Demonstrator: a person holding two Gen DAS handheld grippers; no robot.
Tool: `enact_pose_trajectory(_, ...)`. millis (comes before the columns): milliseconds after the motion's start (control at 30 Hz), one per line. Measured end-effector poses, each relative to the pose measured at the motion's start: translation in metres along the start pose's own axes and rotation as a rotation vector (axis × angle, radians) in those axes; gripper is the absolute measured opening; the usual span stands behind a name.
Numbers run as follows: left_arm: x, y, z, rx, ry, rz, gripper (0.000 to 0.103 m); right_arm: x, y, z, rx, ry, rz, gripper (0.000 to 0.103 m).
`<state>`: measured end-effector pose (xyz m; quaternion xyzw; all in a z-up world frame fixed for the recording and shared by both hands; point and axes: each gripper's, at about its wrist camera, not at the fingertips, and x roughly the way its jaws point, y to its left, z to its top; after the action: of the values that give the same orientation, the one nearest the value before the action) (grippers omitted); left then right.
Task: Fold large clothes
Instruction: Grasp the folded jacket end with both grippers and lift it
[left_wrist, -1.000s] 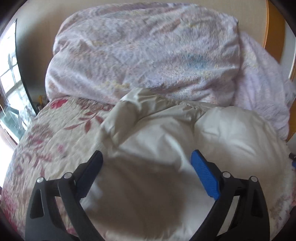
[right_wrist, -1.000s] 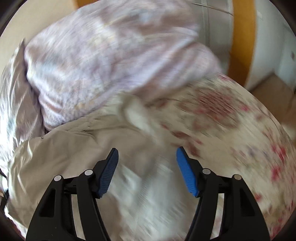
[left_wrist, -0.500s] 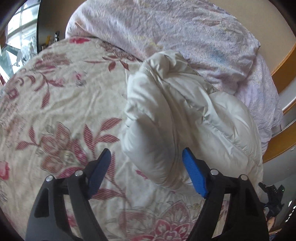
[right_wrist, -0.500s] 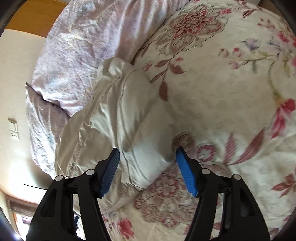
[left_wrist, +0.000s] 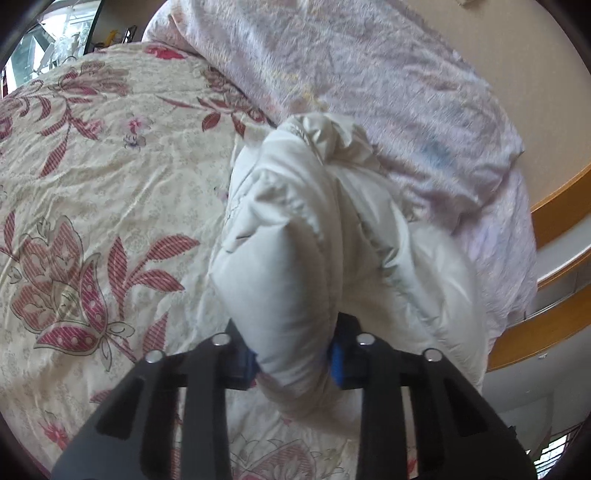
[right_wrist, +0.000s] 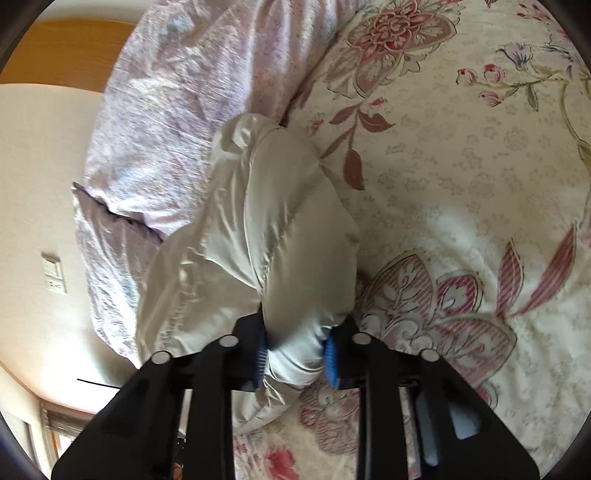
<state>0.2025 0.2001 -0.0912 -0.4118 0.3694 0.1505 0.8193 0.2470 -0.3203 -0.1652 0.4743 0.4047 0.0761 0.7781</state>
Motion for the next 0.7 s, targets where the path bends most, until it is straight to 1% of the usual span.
enact_pose_trajectory(133,-0.022,-0.005,-0.001,0.042,-0.038,0.003,0.023,-0.013,0.005,-0.006,-0.001,0.008,0.032,0.020)
enact_pose_trajectory(233,-0.045,-0.001,-0.009,0.075,-0.038,0.021,0.023,-0.025,0.007,-0.018,-0.029,0.035,0.031,0.020)
enact_pose_trajectory(367,-0.077,0.013,-0.028,0.132,-0.025,0.059,0.023,-0.041,0.000,-0.041,-0.072,0.077,0.028,0.020)
enact_pose_trajectory(533,-0.126,0.038,-0.064,0.188,-0.017,0.076,0.023,-0.069,-0.014,-0.072,-0.122,0.124,0.024,0.019)
enact_pose_trajectory(600,-0.143,0.048,-0.078,0.194,-0.013,0.070,0.023,-0.081,-0.019,-0.085,-0.159,0.136,0.001,0.020)
enact_pose_trajectory(633,-0.151,0.055,-0.086,0.192,-0.008,0.064,0.023,-0.088,-0.017,-0.092,-0.194,0.142,-0.028,0.021)
enact_pose_trajectory(667,-0.155,0.059,-0.091,0.190,-0.001,0.064,0.024,-0.093,-0.015,-0.097,-0.237,0.141,-0.060,0.025)
enact_pose_trajectory(700,-0.156,0.061,-0.094,0.189,0.006,0.065,0.026,-0.097,-0.012,-0.101,-0.270,0.133,-0.097,0.032)
